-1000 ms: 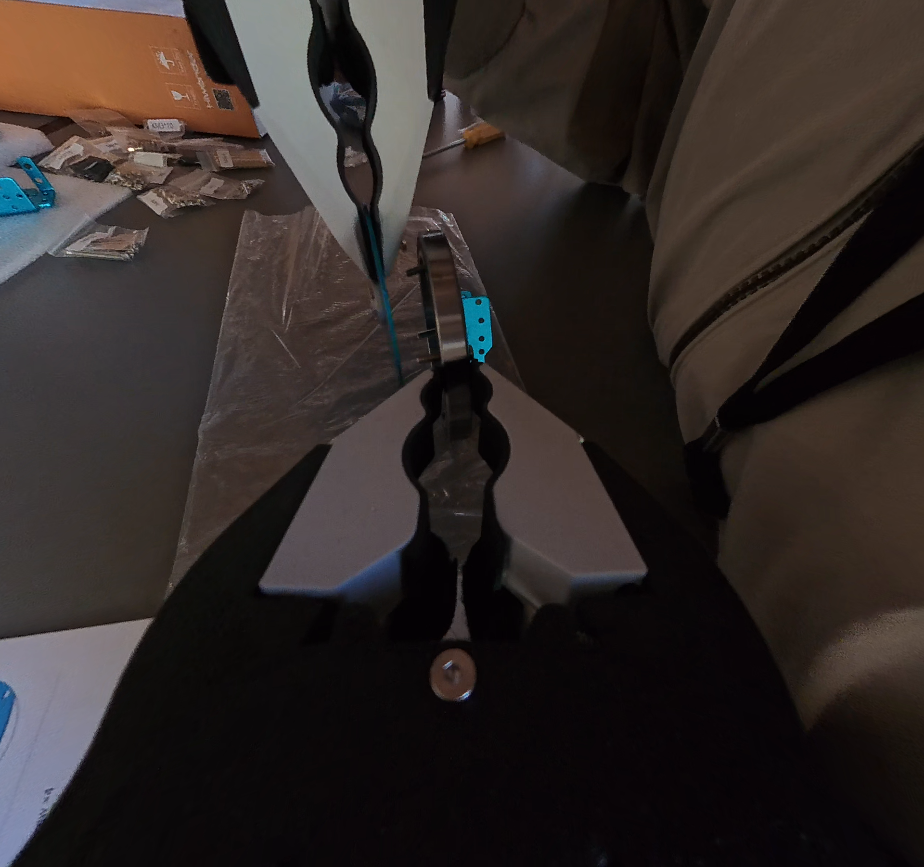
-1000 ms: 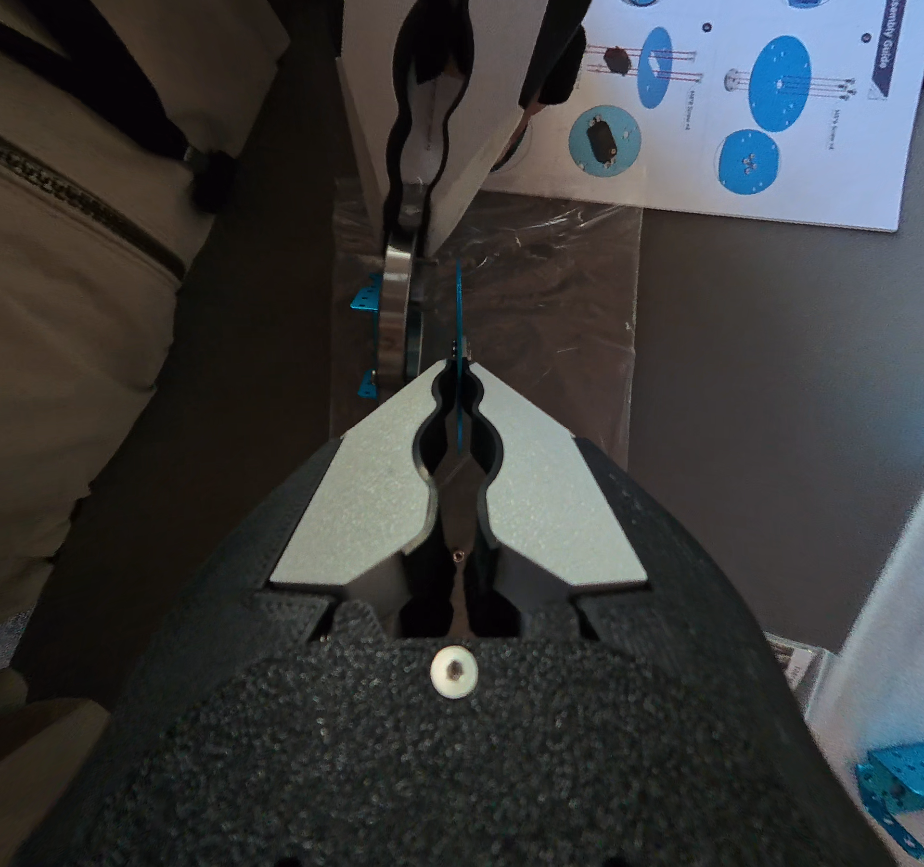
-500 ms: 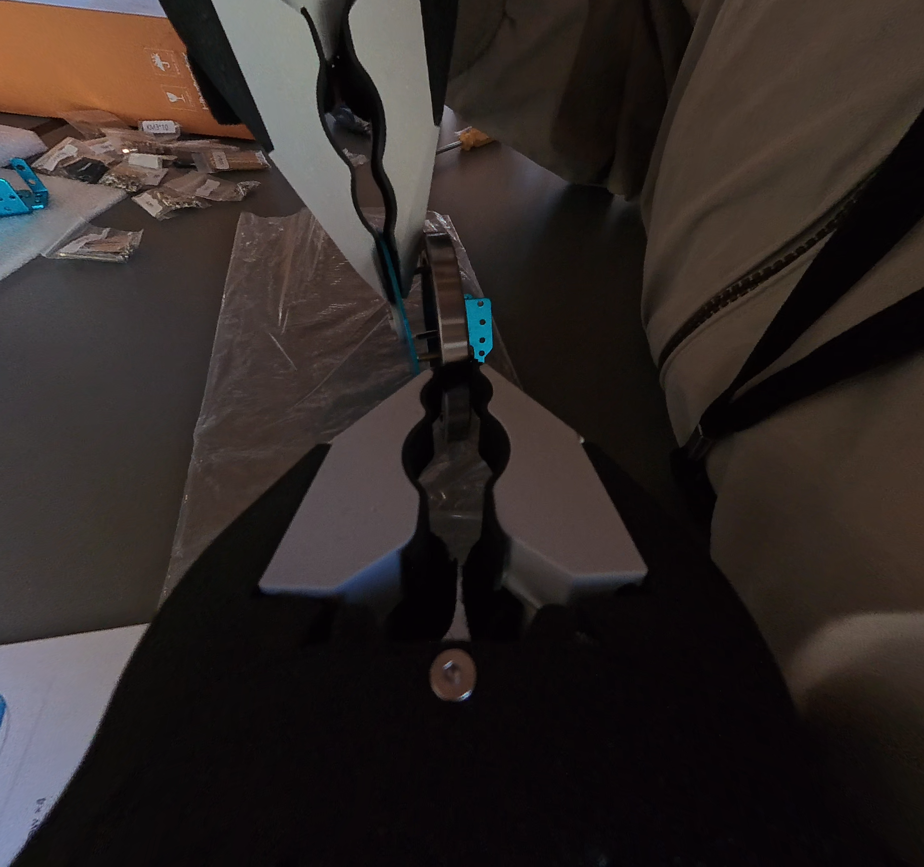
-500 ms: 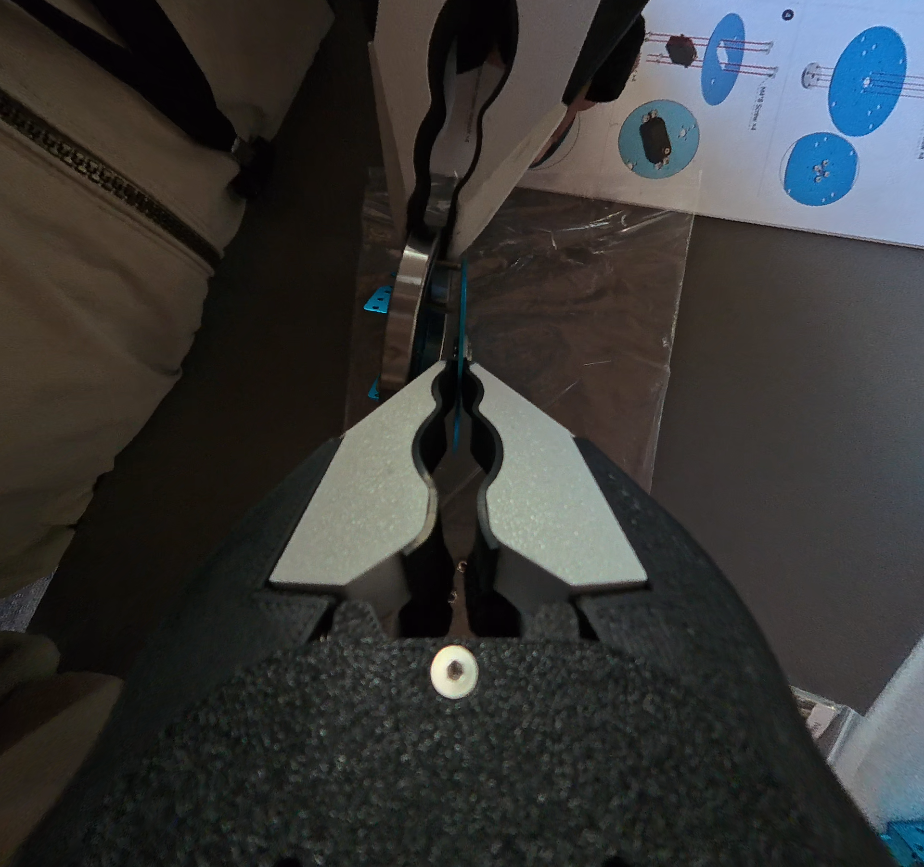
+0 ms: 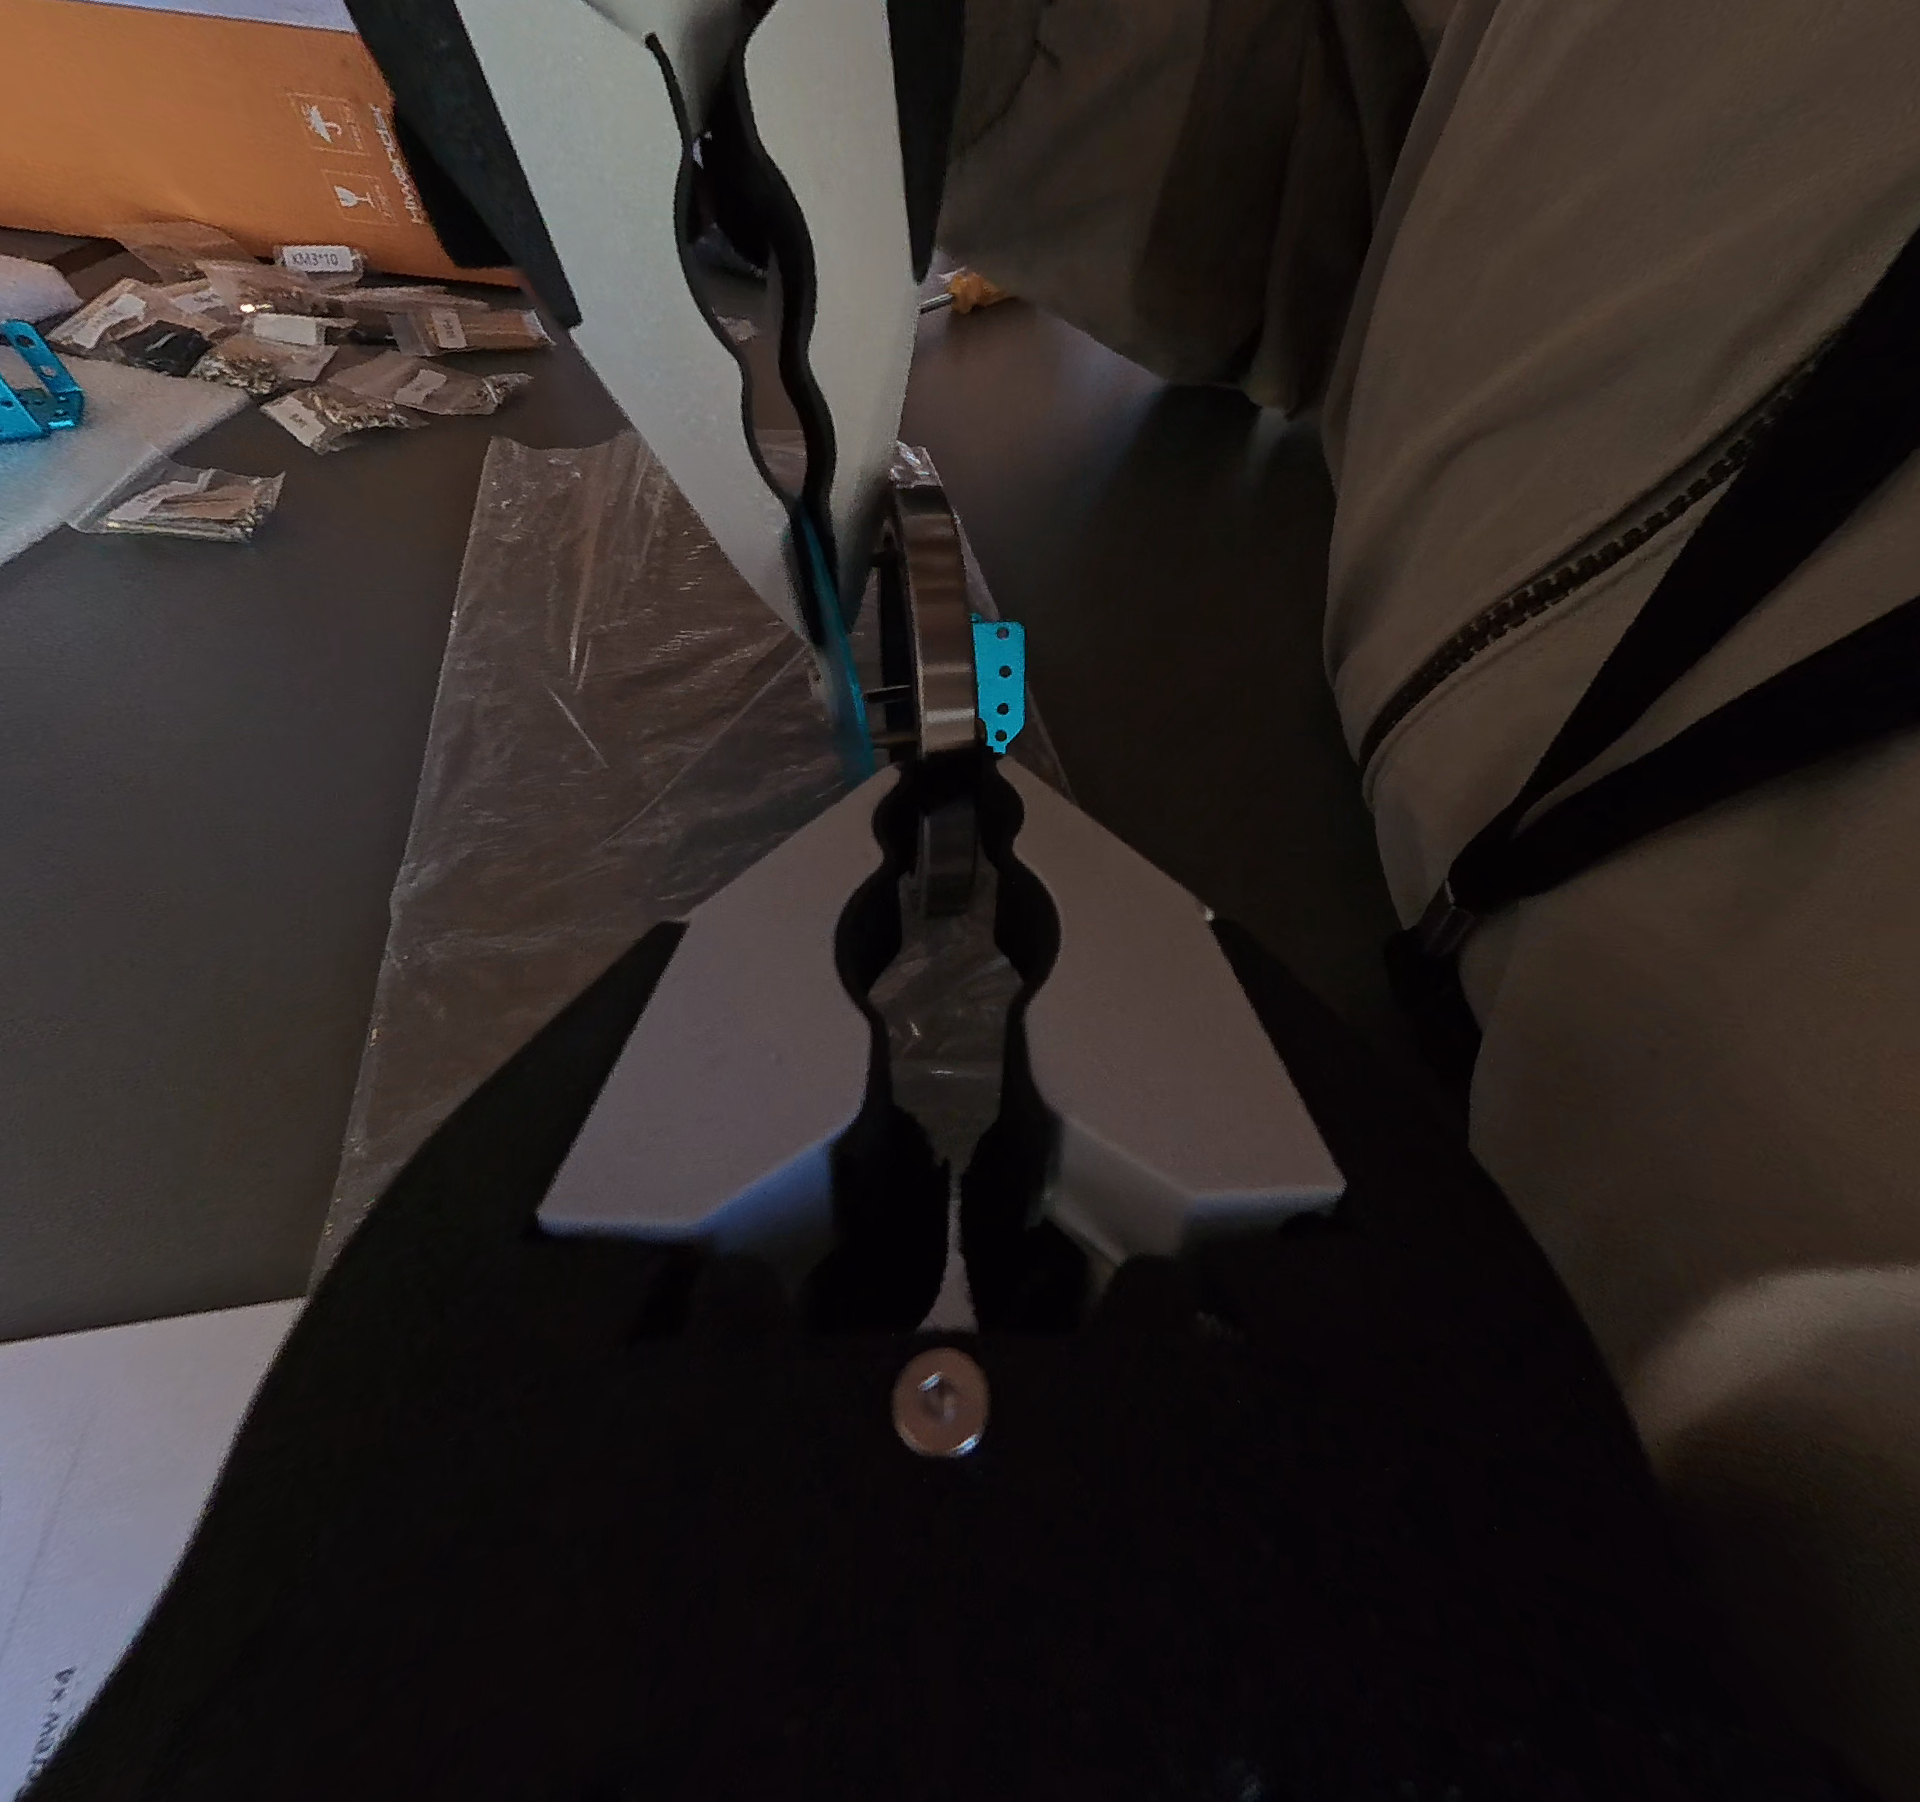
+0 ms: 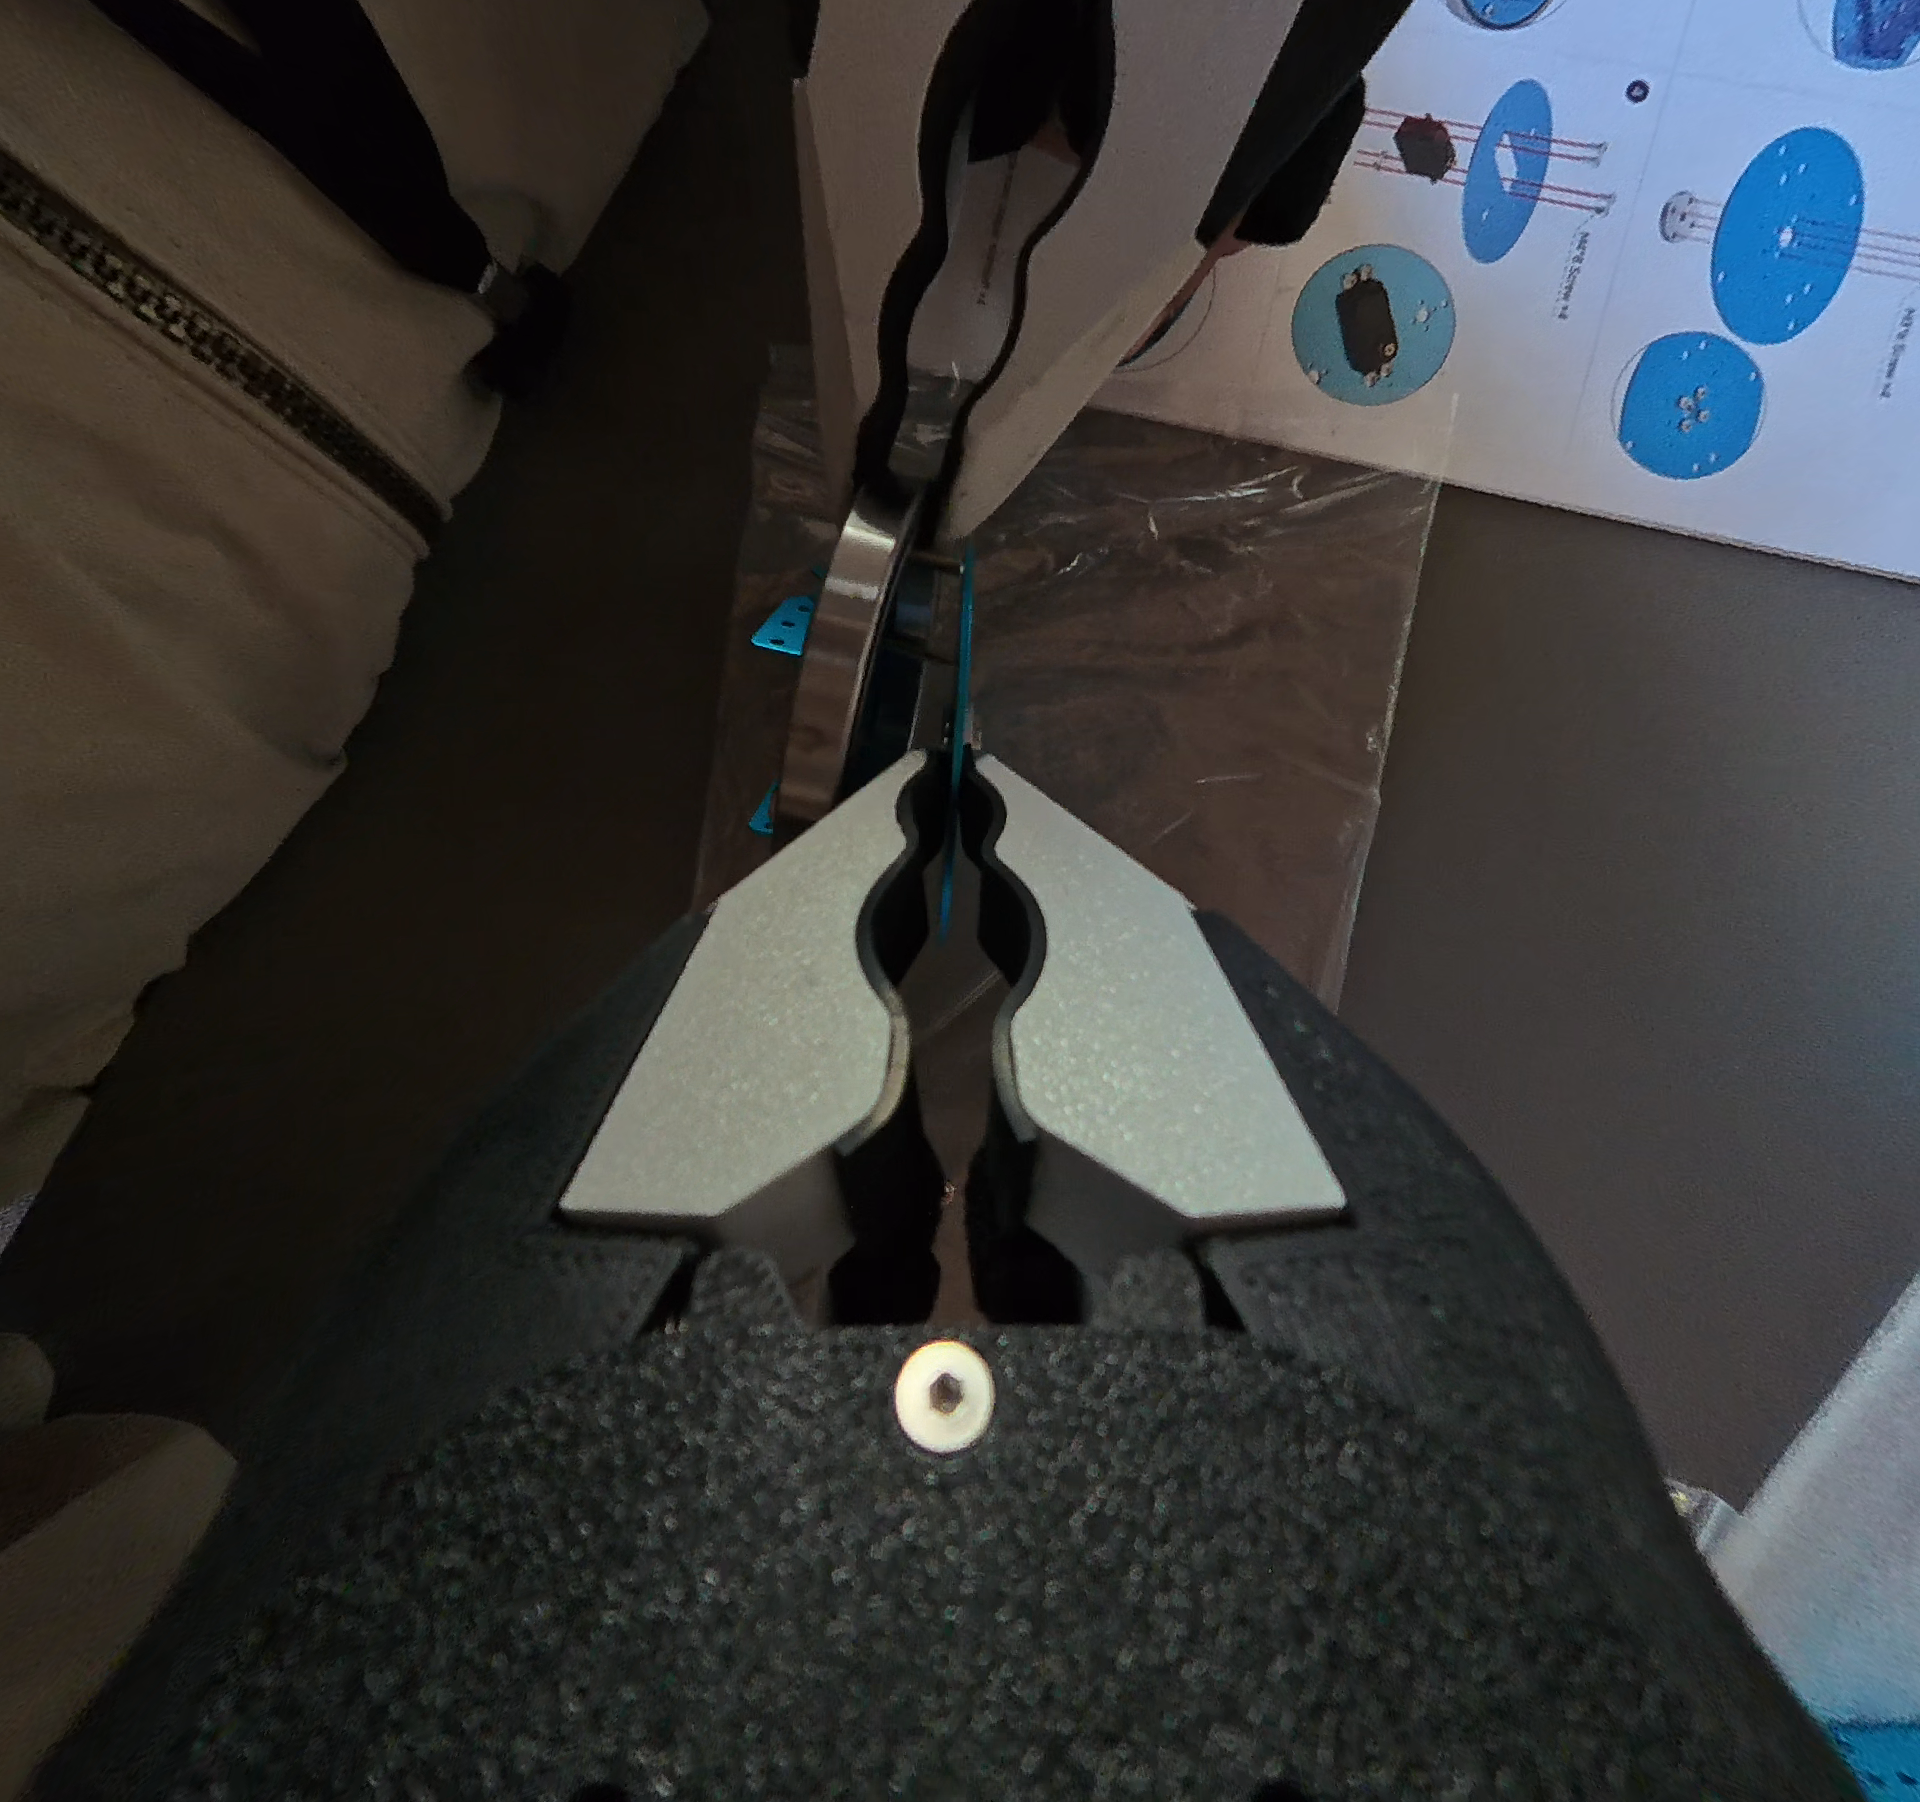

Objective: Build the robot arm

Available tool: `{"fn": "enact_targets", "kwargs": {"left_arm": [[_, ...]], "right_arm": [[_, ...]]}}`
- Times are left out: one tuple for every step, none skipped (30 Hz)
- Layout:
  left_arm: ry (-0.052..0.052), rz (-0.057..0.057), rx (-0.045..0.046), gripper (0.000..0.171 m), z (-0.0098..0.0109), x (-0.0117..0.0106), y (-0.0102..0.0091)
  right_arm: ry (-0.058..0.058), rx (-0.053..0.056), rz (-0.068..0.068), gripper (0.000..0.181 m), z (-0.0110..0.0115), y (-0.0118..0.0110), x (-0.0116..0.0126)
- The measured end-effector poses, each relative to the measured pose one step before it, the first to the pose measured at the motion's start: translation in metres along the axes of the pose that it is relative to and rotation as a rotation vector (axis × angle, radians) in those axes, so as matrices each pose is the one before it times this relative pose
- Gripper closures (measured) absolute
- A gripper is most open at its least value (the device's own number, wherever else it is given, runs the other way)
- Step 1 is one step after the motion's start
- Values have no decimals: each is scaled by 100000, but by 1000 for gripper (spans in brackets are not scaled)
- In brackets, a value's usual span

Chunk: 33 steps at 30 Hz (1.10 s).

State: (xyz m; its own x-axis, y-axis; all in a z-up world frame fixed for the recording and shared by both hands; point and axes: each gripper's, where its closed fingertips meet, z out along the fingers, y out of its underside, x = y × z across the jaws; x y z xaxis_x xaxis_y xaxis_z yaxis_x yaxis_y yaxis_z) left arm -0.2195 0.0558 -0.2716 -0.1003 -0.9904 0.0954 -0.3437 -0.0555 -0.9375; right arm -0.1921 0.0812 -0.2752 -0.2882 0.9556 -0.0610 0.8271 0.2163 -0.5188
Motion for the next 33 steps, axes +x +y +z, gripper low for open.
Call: {"fn": "enact_targets", "kwargs": {"left_arm": [[146, 33, 25, 161, 12, 27, -6], [-25, 30, 75, 161, 7, 4, -10], [-66, -3, 73, 161, 16, 0, -13], [-1, -103, -8, 161, -10, 8, 4], [33, -166, -29, 161, -6, -13, 2], [-123, -88, 54, 161, -16, -19, -1], [-23, -95, 71, 161, 7, -7, -1], [34, 33, 13, 161, 3, 22, -1], [32, -3, 2, 161, 0, 5, 0], [74, -175, 13, 161, -8, 3, 10], [35, 36, 36, 161, -7, 3, -2], [-53, 151, 18, 161, 11, 12, -14], [-39, 75, 89, 161, 18, 8, -15], [12, -77, 43, 161, 12, 6, -9], [67, 59, -40, 161, 6, 25, -6], [83, 147, 43, 161, 15, 20, -8], [51, 46, 7, 161, 9, 24, -13], [4, 14, 13, 160, 10, -1, -5], [-32, 30, 41, 160, 14, 2, -9], [-90, 29, 13, 160, -4, -24, -12], [15, -63, 11, 160, 3, -4, 7], [28, -62, 14, 160, -10, -1, 1], [-58, -41, 37, 161, 1, -15, -6], [-49, -120, 64, 161, 5, -19, -1], [-63, -146, 51, 161, 0, -28, -9], [40, -143, -9, 160, 5, -15, -4], [70, -65, 55, 161, 3, 4, -8], [13, -16, 123, 161, 3, 3, -4], [53, -118, 80, 161, 4, 6, -12], [53, -93, 134, 161, 1, -6, -7], [36, -120, 35, 161, 3, -7, 3], [-80, -67, -54, 161, -10, -25, -3], [-1, -46, -80, 160, -16, -27, 22]], "right_arm": [[-381, -71, 128, 181, 27, 1, -106], [-19, 163, -43, 180, -7, 12, -43], [469, 115, -568, 181, -35, 9, 7], [599, 367, -801, 181, -64, -6, 6], [246, 461, -433, 180, -71, 15, -17], [91, 165, -162, 180, -75, 43, -20], [73, 688, -60, 180, -31, 11, 4], [-316, 552, -171, 181, 13, 1, -46], [-237, 212, -134, 181, 28, 5, -19], [-188, 58, -199, 180, 31, 6, -21], [-321, 25, -242, 180, 22, 21, -30], [-675, 23, -364, 180, 17, 11, -90], [-427, -119, -372, 180, 8, 31, -55], [-311, -125, -240, 180, -16, 28, -20], [-1019, 111, -610, 180, -3, 1, -106], [-1638, 530, -740, 178, 2, -23, -157], [-1943, 712, -422, 178, 37, -6, -132], [-2211, 682, 60, 177, 40, 27, -123], [-2022, 708, -53, 177, -2, 19, -46], [-1898, 497, -629, 176, -3, 50, -38], [-1483, 664, -563, 175, 12, 22, -4], [-1335, 554, -430, 175, 9, 17, -18], [-1202, 593, -617, 175, 29, 5, 1], [-1147, 524, -954, 174, 15, -7, 24], [-684, 115, -1115, 175, -10, 21, 65], [-641, 165, -1663, 175, -5, -7, 49], [-617, 87, -1888, 174, 12, -22, -17], [-241, -265, -2040, 174, -7, -6, 14], [-110, -711, -1122, 174, -1, -3, 10], [-90, -1098, -845, 174, -7, 21, -7], [37, -1007, -961, 173, -31, 14, 15], [170, -708, -1631, 173, -55, 5, 35], [255, -338, -1285, 173, -41, -6, 71]]}}
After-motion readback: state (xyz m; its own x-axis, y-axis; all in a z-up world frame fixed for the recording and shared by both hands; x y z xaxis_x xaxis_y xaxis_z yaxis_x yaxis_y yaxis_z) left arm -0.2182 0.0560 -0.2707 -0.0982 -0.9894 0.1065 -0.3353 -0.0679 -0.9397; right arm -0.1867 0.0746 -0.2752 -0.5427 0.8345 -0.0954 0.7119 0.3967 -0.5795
